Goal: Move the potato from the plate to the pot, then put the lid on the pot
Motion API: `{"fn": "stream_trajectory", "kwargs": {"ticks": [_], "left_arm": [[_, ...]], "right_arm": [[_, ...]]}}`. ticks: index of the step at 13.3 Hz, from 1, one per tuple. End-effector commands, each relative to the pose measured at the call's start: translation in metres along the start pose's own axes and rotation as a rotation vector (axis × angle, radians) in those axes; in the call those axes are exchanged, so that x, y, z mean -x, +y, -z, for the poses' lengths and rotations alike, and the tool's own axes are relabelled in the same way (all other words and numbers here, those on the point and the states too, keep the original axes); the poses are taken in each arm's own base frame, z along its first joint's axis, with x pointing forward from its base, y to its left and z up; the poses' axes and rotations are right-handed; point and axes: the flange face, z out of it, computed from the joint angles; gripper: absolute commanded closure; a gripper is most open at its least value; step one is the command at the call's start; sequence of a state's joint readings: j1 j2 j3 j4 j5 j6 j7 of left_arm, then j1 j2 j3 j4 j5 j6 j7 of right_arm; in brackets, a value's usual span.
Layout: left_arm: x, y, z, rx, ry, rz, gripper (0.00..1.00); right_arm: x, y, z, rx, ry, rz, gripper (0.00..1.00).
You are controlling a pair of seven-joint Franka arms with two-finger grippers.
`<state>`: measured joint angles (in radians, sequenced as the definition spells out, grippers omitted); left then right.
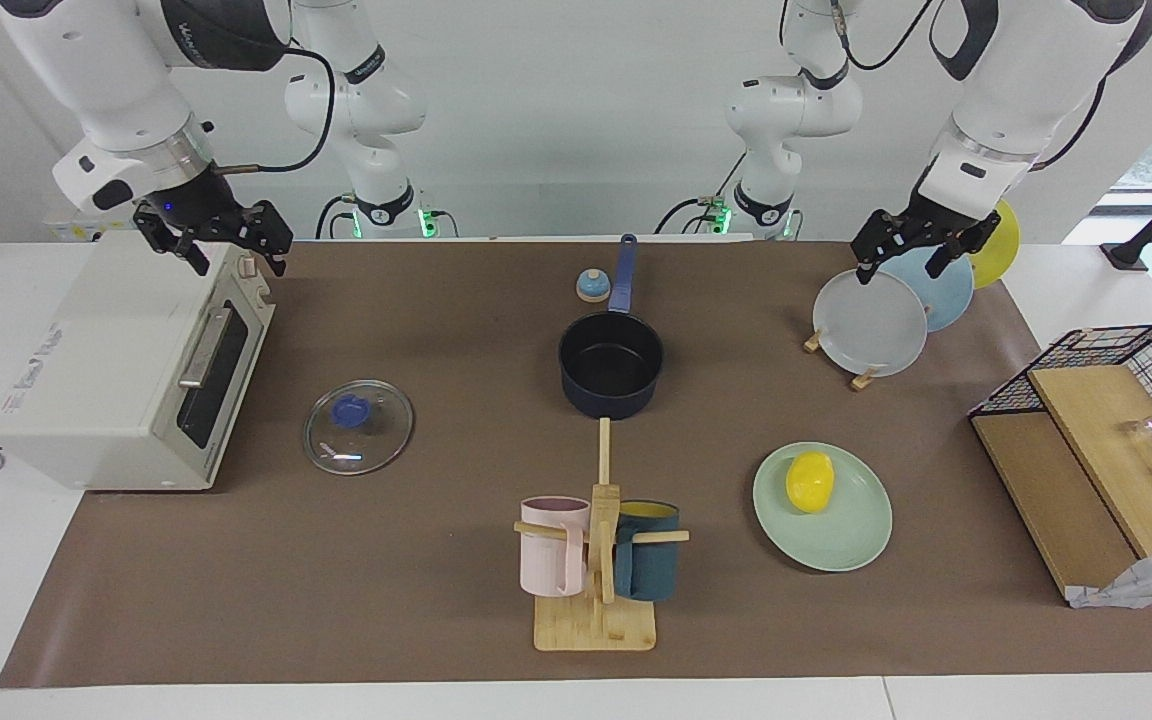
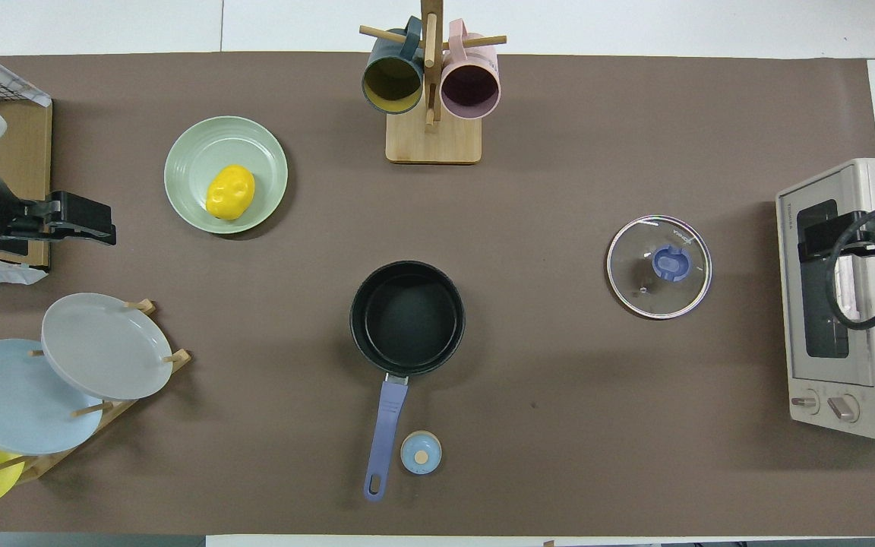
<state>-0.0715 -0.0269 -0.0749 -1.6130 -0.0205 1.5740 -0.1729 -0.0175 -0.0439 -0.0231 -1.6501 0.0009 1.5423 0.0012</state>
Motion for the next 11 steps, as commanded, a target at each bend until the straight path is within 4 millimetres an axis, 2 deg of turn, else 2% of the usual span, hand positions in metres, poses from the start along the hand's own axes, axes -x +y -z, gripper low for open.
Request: {"fn": "stream_trajectory", "kwargs": {"ticks": [1, 8, 10, 11], "left_arm": [[0.006, -0.003, 0.002, 0.014, -0.009, -0.023, 0.00], [-0.003, 0.000, -0.002, 0.020, 0.014, -0.035, 0.00], [-0.037, 0.005, -0.028, 0.023, -0.022, -0.045, 0.00], [-0.056, 0.009, -0.049, 0.028, -0.049, -0.051, 0.00]], "right_arm": [[-0.003, -0.002, 0.002, -0.017, 0.013, 0.002, 0.00], [-0.003, -0.002, 0.002, -0.017, 0.013, 0.002, 0.00], [-0.003, -0.002, 0.003, -0.017, 0.015, -0.002, 0.00], [-0.003, -0.004, 0.002, -0.013, 0.012, -0.002, 0.00]]}}
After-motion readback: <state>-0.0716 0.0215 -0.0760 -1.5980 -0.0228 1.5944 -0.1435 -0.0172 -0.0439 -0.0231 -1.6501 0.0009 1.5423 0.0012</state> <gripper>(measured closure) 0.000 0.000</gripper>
